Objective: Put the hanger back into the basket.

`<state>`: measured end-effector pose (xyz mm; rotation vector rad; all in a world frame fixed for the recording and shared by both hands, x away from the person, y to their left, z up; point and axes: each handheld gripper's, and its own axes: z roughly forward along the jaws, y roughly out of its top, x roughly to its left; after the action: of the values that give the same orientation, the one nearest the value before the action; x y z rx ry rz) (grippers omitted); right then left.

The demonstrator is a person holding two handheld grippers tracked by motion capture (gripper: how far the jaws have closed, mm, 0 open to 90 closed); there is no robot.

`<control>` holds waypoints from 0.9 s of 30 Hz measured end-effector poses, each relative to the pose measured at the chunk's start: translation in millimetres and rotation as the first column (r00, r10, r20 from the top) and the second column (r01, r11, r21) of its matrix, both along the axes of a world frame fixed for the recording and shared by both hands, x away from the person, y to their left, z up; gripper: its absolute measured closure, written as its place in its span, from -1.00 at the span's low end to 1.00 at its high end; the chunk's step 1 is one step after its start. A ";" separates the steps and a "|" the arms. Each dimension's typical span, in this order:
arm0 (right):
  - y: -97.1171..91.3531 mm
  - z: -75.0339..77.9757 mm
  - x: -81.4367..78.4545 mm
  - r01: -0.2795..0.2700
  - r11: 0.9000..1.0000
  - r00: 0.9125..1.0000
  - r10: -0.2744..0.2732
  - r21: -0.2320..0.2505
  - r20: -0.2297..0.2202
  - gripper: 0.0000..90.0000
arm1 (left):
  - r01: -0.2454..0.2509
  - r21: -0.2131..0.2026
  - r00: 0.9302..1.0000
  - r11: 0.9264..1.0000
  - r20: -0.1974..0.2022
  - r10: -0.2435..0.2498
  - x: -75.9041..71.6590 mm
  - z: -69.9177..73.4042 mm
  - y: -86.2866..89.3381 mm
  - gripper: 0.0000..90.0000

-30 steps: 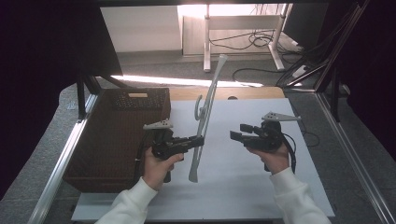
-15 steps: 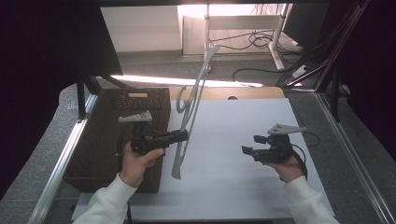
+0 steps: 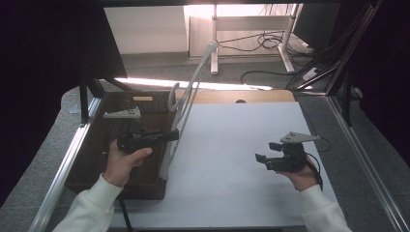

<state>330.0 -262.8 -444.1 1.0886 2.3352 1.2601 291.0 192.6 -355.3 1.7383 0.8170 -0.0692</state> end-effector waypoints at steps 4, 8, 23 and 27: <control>-0.2 -0.5 0.3 0.001 1.000 1.000 -0.001 -0.005 0.003 -0.45 | -0.004 -0.003 1.000 1.000 0.002 0.004 0.9 2.4 8.0 0.83; -0.9 -0.9 0.7 0.004 1.000 1.000 -0.004 -0.012 0.010 -0.46 | -0.023 -0.001 1.000 1.000 0.006 0.023 1.5 7.1 17.4 0.83; -0.5 -2.1 1.6 0.017 0.999 1.000 -0.016 -0.032 0.017 -0.47 | -0.074 0.019 0.997 0.997 0.014 0.074 -1.5 22.9 54.7 0.83; -0.2 -2.3 1.6 0.018 0.999 1.000 -0.018 -0.032 0.018 -0.47 | -0.089 0.046 0.996 0.995 0.003 0.089 1.7 20.5 65.8 0.83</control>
<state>331.6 -262.9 -446.4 1.0814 2.3197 1.2161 292.7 258.4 -334.8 1.7426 0.9000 0.0107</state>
